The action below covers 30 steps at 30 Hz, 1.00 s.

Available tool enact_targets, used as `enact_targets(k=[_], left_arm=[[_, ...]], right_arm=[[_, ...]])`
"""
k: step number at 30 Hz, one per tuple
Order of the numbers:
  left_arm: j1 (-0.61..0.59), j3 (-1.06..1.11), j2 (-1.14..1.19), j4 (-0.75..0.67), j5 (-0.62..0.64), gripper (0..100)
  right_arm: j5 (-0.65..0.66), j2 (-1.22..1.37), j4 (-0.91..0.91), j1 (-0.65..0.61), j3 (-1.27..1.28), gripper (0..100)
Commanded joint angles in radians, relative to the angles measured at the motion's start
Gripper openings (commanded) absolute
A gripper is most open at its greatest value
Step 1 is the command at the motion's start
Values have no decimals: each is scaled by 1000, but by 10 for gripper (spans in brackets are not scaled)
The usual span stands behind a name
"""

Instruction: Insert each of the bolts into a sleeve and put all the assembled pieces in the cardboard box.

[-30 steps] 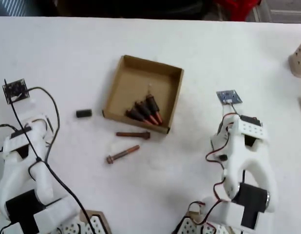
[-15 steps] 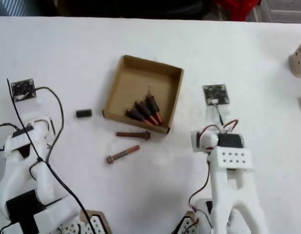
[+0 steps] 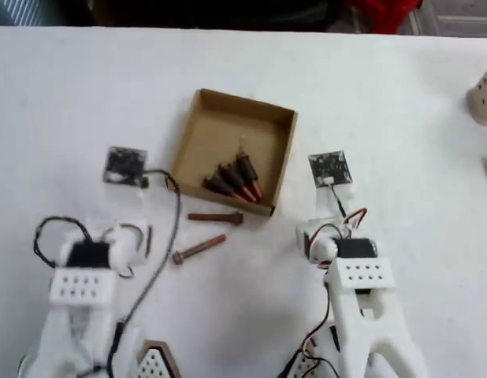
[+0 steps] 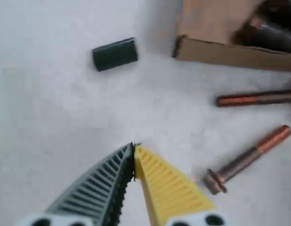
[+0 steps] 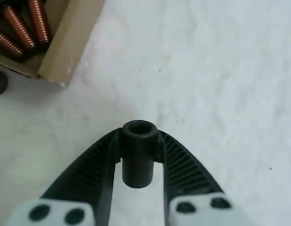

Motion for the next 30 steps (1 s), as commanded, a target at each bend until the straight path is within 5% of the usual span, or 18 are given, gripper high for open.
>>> enact_targets(k=[1, 13, 21, 30], left_arm=[[131, 23, -200, 20, -3, 21], [401, -81, 213, -37, 120, 23], [507, -112, 245, 9, 124, 24], [407, -141, 472, -46, 126, 24]], right_arm=[[-5, -25, -1, 12, -8, 17], [52, -25, 4, 16, -8, 17], [63, -25, 4, 15, -6, 17], [63, -25, 4, 15, -8, 17]])
